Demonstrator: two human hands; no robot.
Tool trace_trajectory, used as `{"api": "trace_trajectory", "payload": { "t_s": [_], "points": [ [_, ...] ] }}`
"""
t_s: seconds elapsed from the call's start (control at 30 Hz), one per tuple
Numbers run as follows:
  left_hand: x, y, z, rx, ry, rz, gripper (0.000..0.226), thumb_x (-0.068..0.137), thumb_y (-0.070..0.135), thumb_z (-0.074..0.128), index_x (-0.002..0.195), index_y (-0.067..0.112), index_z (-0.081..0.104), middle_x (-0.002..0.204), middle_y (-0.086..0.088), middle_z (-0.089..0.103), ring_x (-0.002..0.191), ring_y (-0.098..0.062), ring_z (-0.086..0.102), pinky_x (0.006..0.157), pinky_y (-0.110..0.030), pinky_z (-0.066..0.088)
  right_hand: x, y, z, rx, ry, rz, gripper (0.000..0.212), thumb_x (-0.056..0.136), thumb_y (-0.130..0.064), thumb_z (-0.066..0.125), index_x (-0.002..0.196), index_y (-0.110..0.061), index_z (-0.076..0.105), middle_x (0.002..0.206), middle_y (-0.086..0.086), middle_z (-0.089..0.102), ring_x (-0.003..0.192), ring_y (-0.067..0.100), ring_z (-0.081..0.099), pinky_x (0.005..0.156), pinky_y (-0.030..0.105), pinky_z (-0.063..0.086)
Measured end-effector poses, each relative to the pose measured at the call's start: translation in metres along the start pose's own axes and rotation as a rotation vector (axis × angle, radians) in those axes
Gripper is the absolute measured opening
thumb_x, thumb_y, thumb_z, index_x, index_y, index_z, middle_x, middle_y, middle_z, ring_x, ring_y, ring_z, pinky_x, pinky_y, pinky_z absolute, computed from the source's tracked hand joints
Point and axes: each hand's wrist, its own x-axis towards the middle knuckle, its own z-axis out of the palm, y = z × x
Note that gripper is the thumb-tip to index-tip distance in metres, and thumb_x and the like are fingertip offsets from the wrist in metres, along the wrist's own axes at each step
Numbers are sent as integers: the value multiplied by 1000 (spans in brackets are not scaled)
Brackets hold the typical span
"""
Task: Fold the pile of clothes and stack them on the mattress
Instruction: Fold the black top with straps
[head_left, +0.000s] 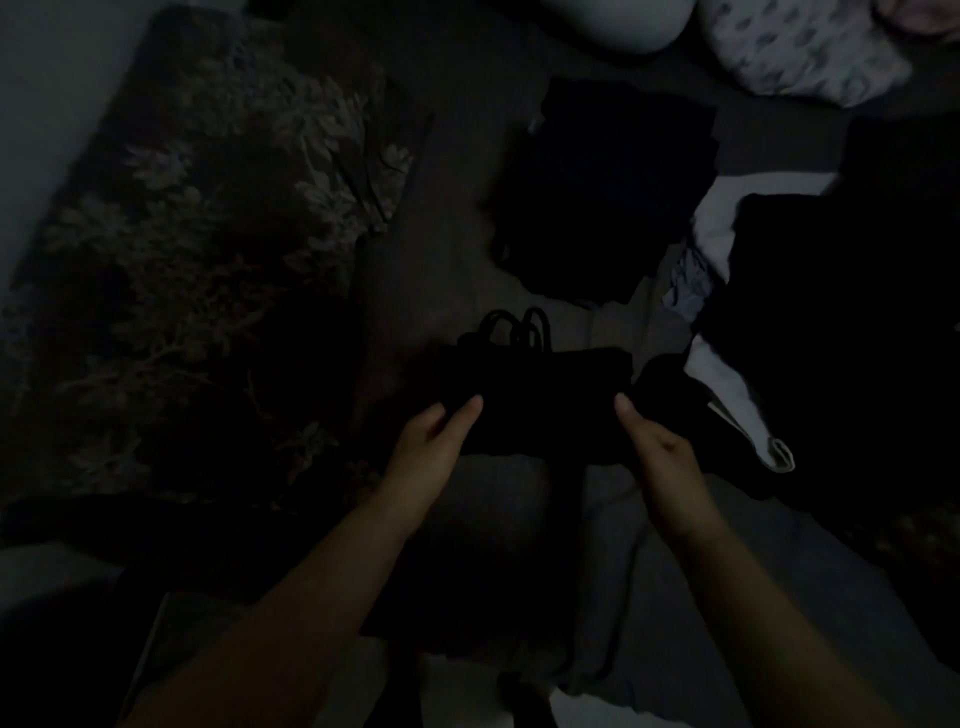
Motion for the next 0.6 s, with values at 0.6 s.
{"api": "trace_trajectory", "payload": {
  "t_s": [0.6],
  "points": [
    [30, -101, 15, 446, 74, 187, 39, 78, 36, 57, 93, 3, 69, 86, -2, 68, 81, -3, 63, 78, -21, 48, -12, 92, -15, -352, 133, 31, 39, 87, -33, 64, 57, -10, 57, 54, -4, 57, 55, 1, 51, 55, 24, 40]
  ]
}}
